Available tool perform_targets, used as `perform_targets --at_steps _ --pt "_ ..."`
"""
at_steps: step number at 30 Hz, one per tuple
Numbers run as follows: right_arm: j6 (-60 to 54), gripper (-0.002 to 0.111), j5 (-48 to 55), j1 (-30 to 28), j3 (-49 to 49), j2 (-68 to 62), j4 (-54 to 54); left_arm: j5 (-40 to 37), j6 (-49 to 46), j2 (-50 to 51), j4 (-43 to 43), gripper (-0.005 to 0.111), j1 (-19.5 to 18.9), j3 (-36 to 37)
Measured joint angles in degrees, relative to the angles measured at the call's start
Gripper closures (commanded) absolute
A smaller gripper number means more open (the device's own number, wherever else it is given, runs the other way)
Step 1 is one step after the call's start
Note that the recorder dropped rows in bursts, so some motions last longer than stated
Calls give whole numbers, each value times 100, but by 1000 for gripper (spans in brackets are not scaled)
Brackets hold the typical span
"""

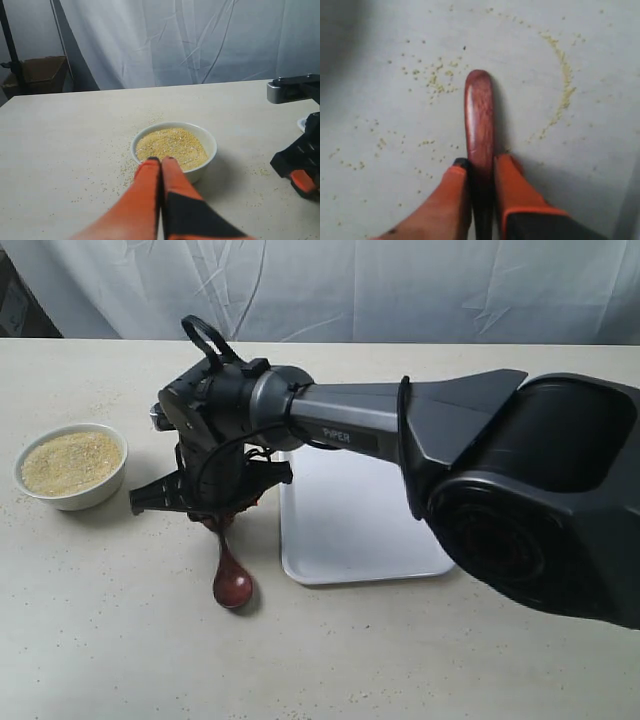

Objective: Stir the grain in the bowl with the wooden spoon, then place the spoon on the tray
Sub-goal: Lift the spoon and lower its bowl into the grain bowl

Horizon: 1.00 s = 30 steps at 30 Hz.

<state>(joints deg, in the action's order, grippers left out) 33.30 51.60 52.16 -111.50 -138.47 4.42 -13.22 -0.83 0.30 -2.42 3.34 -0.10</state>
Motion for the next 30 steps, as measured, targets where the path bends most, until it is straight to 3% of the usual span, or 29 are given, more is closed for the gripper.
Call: perform_targets --at_steps 7,13,20,30 --pt "926 108 -147 -226 -567 634 471 0 0 0 0 107 0 0" --pt "2927 108 -1858 -302 -794 674 752 0 0 0 0 107 0 0" --pt "5021 108 -4045 -302 -820 -184 1065 0 0 0 0 107 0 0" --pt "5379 108 -5098 -337 -820 -1016 1116 0 0 0 0 107 0 0"
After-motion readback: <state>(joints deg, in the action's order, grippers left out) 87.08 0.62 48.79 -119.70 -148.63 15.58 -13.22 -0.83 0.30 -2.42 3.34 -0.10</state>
